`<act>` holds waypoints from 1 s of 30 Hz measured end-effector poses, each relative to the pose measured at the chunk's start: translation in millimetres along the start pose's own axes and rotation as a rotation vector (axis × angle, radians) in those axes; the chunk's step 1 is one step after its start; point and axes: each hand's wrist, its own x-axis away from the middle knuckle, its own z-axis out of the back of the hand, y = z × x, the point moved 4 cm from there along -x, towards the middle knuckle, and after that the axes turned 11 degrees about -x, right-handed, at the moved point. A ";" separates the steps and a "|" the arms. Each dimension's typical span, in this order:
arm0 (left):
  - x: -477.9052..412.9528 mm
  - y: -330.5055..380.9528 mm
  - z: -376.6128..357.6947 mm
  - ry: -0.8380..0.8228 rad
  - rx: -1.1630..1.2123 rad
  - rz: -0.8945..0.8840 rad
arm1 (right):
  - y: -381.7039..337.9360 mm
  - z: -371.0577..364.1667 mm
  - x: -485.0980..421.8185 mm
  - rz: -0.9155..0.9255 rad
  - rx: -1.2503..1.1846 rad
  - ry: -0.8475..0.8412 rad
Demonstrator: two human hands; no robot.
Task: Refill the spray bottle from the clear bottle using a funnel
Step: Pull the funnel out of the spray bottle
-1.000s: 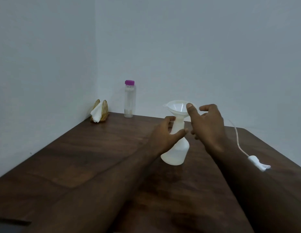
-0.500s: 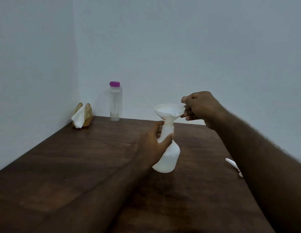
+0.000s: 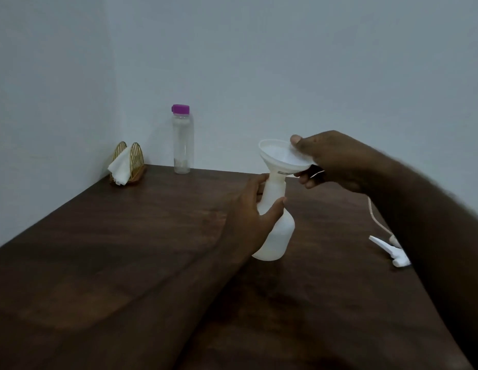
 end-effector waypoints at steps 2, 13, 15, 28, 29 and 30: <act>0.4 0.0 -0.5 -0.006 -0.006 -0.005 | 5.2 4.9 2.0 -0.012 -0.025 -0.006; 1.5 -5.4 -3.6 -0.007 0.001 -0.016 | 17.9 -6.1 15.8 0.092 -0.145 0.087; 1.3 -6.2 -2.4 -0.003 0.006 -0.025 | 19.4 -3.5 13.8 0.071 -0.230 0.103; 1.3 -7.2 -0.1 0.006 0.005 -0.060 | 31.6 13.9 10.7 0.064 -0.201 0.106; 1.2 -6.7 0.2 -0.001 -0.002 -0.057 | 29.9 15.3 10.5 0.072 -0.221 0.106; 1.3 -6.4 0.3 -0.006 -0.005 -0.057 | 29.5 16.1 10.1 0.072 -0.237 0.105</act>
